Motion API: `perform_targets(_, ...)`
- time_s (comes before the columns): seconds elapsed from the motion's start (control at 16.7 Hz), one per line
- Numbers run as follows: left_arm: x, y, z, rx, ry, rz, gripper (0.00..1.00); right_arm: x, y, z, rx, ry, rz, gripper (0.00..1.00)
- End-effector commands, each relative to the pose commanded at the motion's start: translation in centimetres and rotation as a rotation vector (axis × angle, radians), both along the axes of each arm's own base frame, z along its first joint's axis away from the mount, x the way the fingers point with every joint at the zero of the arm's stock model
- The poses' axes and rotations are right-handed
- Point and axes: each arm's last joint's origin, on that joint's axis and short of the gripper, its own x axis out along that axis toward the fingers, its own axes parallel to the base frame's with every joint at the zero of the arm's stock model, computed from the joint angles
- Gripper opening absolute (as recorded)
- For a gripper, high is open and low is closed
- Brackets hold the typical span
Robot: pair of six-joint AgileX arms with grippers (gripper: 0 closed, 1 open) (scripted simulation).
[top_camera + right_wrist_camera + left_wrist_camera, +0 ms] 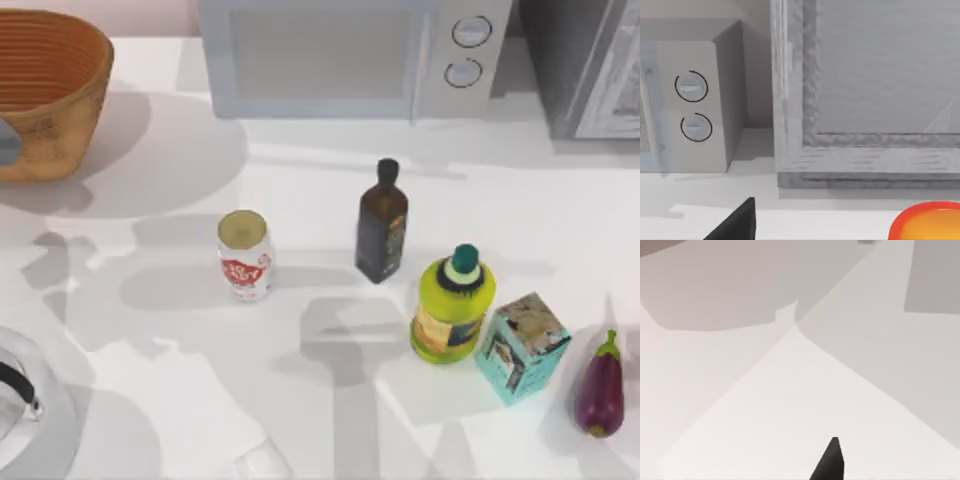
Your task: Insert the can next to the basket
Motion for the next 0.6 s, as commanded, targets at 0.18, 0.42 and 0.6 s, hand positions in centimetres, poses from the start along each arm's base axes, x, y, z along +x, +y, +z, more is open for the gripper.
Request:
perform_targets(0.18,0.00,0.00,0.00,0.000,0.000,0.000,0.10,0.00,0.00,0.00,0.000,0.000,0.000,1.00)
perform_targets(0.42,0.00,0.00,0.00,0.000,0.000,0.000,0.00,0.00,0.00,0.00,0.000,0.000,0.000,1.00)
perform_targets(0.6,0.00,0.00,0.00,0.000,0.000,0.000,0.00,0.00,0.00,0.00,0.000,0.000,0.000,1.00)
